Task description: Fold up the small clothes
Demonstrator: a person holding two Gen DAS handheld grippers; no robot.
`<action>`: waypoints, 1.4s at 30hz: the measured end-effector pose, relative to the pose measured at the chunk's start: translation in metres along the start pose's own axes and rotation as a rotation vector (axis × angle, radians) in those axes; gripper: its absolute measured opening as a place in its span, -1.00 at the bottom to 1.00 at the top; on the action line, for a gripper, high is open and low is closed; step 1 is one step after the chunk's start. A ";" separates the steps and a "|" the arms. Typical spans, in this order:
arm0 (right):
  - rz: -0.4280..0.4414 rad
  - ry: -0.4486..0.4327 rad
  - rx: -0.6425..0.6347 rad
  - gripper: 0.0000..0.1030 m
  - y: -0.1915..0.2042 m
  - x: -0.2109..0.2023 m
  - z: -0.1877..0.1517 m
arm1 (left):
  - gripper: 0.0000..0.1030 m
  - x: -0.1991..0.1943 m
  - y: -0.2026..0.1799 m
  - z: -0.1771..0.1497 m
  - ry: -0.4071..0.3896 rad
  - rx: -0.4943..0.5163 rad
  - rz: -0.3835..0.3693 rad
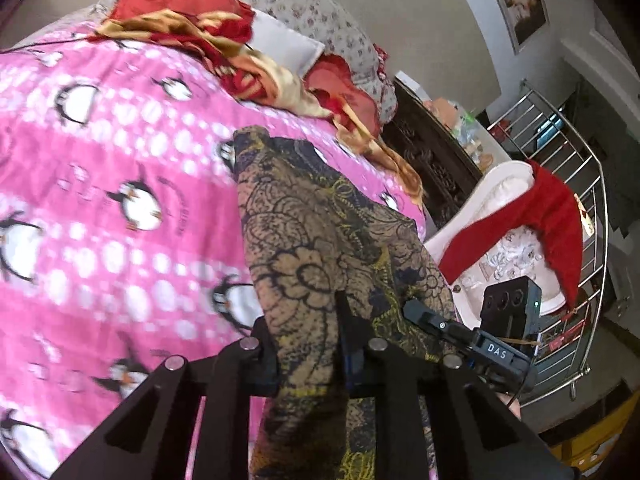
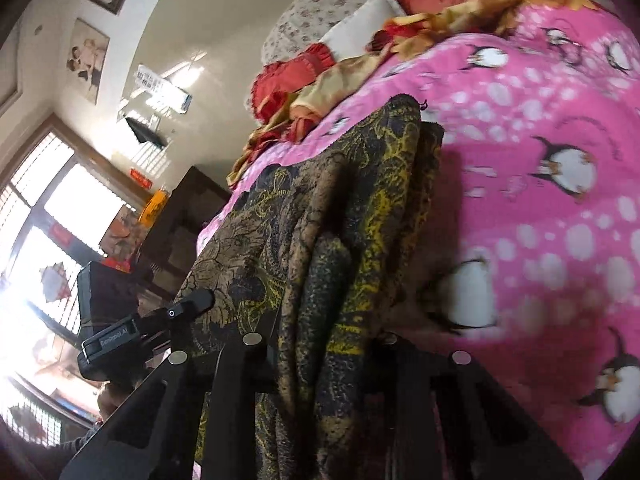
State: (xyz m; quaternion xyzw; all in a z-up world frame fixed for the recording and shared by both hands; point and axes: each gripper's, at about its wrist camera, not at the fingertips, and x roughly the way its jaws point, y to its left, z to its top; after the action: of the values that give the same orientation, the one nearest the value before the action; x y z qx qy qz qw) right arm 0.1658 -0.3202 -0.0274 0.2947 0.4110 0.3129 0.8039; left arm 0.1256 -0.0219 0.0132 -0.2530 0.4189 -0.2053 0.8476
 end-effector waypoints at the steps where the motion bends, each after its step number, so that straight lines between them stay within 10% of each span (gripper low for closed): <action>1: 0.005 0.007 -0.005 -0.59 0.006 0.005 0.001 | -0.62 -0.006 0.006 0.001 -0.003 -0.007 0.002; 21: 0.056 0.111 -0.100 -0.59 0.084 0.099 -0.005 | -0.62 -0.078 0.093 0.018 -0.064 -0.063 0.083; 32: 0.095 0.173 0.145 -0.52 0.029 0.137 -0.025 | -0.53 -0.048 0.136 0.004 0.014 -0.132 0.119; 42: 0.207 0.201 0.204 -0.30 0.010 0.161 0.022 | -0.24 -0.045 0.154 0.012 0.009 -0.179 0.093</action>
State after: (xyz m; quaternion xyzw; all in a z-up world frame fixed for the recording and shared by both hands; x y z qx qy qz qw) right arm 0.2572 -0.1989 -0.0863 0.3829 0.4863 0.3787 0.6881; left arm 0.1314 0.1278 -0.0459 -0.3072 0.4504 -0.1286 0.8284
